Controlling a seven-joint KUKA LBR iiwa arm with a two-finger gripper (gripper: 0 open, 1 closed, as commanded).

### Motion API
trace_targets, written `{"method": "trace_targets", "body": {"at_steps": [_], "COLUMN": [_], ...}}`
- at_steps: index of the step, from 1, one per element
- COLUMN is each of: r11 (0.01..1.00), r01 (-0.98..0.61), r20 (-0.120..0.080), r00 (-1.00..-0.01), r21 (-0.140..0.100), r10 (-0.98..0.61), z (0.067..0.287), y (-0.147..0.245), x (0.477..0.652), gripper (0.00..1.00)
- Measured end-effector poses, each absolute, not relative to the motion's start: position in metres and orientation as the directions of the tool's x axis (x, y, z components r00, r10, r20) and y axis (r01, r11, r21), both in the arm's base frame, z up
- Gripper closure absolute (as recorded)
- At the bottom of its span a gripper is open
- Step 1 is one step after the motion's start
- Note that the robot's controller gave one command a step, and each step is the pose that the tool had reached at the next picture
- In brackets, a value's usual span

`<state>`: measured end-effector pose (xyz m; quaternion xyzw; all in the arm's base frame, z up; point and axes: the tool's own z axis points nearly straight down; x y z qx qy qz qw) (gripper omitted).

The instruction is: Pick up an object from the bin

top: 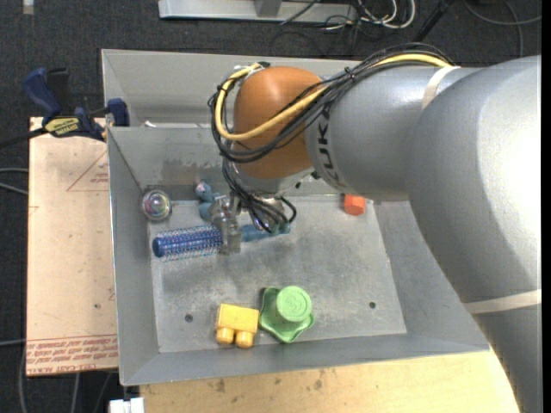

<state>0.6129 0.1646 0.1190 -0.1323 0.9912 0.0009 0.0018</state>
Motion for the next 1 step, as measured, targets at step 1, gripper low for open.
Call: {"method": "trace_targets", "body": {"at_steps": [1], "r11": [0.965], "r01": [-0.262], "r20": [-0.003], "r00": [-0.965], "r21": [0.001], "r10": [-0.262], "z": [0.1308], "y": [0.1647], "x": [0.6131], "gripper": [1.0]}}
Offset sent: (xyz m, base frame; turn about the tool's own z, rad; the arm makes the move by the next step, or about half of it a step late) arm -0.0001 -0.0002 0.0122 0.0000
